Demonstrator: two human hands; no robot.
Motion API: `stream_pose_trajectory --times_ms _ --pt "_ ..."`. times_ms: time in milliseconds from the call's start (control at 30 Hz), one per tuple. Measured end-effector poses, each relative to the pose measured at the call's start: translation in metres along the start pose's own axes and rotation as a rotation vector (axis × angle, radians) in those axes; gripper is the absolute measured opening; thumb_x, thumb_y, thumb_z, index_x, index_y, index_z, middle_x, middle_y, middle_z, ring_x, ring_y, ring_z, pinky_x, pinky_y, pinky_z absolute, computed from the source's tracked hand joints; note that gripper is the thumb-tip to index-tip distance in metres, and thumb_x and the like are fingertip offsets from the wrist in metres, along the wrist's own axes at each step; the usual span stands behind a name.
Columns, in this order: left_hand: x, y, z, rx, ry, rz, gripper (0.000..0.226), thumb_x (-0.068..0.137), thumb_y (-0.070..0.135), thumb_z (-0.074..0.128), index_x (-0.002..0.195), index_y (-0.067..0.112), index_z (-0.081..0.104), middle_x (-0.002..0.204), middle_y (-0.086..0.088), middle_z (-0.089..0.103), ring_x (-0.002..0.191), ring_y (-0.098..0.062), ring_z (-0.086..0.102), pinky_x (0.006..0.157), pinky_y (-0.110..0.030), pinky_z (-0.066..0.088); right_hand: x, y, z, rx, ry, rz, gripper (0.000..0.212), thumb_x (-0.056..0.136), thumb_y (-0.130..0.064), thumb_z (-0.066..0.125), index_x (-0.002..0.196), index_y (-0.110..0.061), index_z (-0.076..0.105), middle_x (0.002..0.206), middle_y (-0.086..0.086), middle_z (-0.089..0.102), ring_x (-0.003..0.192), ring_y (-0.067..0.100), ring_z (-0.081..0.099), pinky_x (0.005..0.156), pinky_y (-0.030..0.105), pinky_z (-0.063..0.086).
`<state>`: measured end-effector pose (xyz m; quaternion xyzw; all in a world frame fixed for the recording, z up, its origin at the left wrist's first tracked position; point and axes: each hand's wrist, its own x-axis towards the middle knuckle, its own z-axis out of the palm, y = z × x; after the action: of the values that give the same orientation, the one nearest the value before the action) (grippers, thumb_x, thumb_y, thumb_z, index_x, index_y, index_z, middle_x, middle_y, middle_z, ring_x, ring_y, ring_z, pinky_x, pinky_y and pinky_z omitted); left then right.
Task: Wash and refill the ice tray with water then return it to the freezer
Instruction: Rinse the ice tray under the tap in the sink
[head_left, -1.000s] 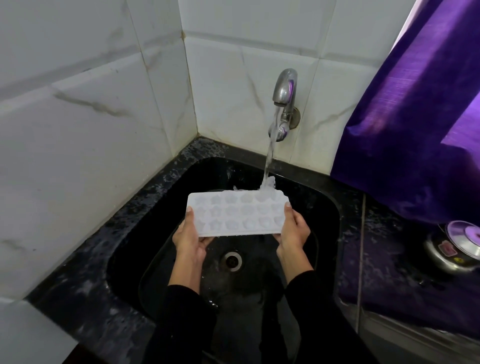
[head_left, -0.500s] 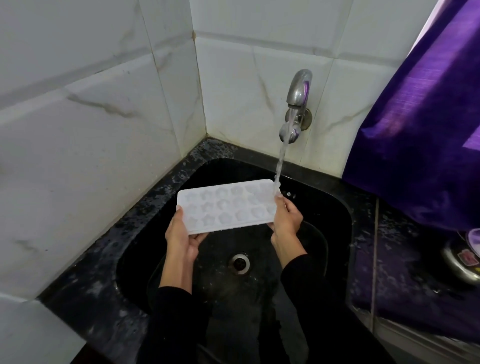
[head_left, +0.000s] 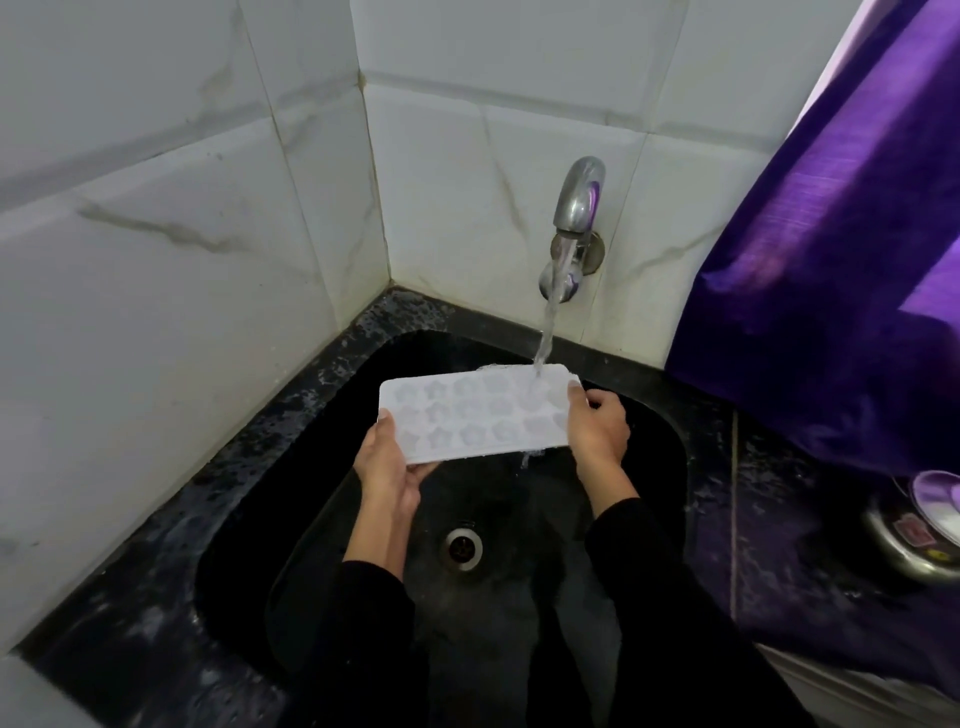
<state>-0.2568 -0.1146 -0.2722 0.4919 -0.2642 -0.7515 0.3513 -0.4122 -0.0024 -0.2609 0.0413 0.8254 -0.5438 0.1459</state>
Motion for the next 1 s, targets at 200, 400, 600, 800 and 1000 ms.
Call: stream_pose_trajectory --times_ms 200,400,600,800,1000 --pt "0.000 -0.015 0.013 0.013 -0.033 -0.029 0.025 0.099 0.033 0.048 0.115 0.017 0.057 0.099 -0.006 0.068 0.088 -0.023 0.066 0.059 -0.041 0.054 0.017 -0.045 -0.010 -0.055 0.047 -0.311 0.049 0.095 -0.044 0.054 0.131 -0.011 0.050 0.127 0.009 0.059 0.116 0.025 0.055 0.091 0.030 0.041" --pt "-0.009 -0.029 0.026 0.018 -0.075 -0.067 0.021 0.099 0.033 0.048 0.109 0.019 0.059 0.100 -0.007 0.069 0.091 -0.025 0.067 0.064 -0.042 0.056 0.032 -0.094 0.012 0.270 -0.219 -0.126 0.064 0.089 -0.050 0.060 0.136 -0.010 0.041 0.110 0.003 0.061 0.098 0.020 0.064 0.093 0.036 0.053" --pt "-0.011 -0.032 0.037 0.031 -0.103 -0.038 0.017 0.099 0.033 0.048 0.094 0.023 0.061 0.097 -0.005 0.069 0.089 -0.024 0.067 0.065 -0.043 0.058 0.040 -0.108 0.024 0.655 -0.306 0.093 0.031 0.084 -0.030 0.073 0.094 -0.002 0.062 0.093 0.009 0.068 0.084 0.020 0.071 0.083 0.031 0.059" --pt "-0.012 -0.031 0.035 0.043 -0.088 -0.007 0.018 0.098 0.035 0.049 0.095 0.022 0.062 0.099 -0.005 0.069 0.090 -0.022 0.068 0.062 -0.039 0.058 0.038 -0.109 0.022 1.125 -0.463 0.267 0.029 0.087 -0.016 0.069 0.108 -0.001 0.056 0.105 0.021 0.062 0.090 0.030 0.066 0.089 0.040 0.057" --pt "-0.015 -0.024 0.029 0.036 -0.069 0.001 0.018 0.098 0.034 0.049 0.096 0.022 0.062 0.102 -0.007 0.070 0.092 -0.024 0.068 0.061 -0.040 0.056 0.032 -0.111 0.017 1.169 -0.528 0.308 0.030 0.090 -0.017 0.065 0.115 -0.004 0.054 0.116 0.022 0.059 0.107 0.033 0.063 0.096 0.038 0.053"
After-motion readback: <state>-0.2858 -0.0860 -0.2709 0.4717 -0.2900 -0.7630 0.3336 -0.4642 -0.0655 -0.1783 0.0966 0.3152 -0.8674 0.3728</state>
